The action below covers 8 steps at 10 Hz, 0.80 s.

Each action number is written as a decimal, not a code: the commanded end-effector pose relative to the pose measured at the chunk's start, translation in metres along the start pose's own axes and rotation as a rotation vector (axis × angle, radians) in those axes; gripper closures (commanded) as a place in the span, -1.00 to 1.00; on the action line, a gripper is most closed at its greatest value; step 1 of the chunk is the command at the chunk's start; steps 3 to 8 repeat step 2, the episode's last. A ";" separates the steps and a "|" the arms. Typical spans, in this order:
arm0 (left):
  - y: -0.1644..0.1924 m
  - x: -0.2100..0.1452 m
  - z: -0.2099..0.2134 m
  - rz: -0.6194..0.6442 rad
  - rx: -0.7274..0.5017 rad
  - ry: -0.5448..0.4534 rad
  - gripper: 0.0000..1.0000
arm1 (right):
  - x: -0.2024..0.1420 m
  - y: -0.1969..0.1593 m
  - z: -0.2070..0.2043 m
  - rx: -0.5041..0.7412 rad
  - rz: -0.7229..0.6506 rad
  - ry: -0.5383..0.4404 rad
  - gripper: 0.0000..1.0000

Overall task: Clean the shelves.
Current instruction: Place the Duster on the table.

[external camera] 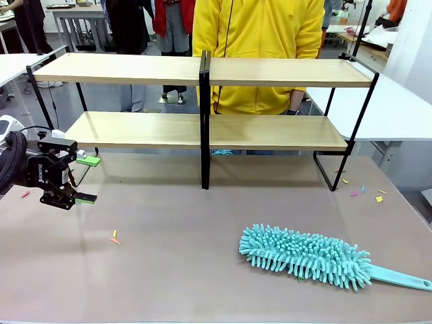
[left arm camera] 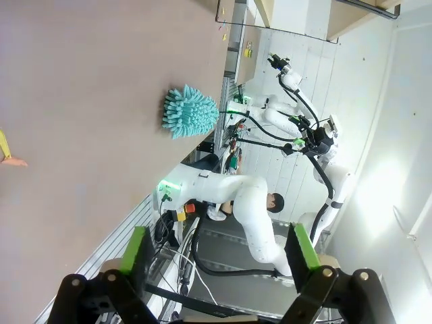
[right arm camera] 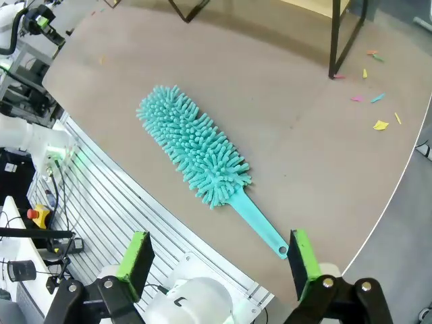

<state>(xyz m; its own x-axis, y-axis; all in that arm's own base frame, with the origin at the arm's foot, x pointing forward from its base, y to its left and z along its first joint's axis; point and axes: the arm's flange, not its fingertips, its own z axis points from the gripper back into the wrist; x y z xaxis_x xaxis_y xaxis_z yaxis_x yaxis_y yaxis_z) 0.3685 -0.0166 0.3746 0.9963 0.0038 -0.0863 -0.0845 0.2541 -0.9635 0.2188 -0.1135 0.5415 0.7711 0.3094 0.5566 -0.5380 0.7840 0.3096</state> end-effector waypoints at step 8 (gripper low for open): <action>-0.001 -0.002 0.000 -0.003 -0.015 0.006 -1.00 | 0.000 -0.002 0.000 -0.011 0.021 0.000 -0.98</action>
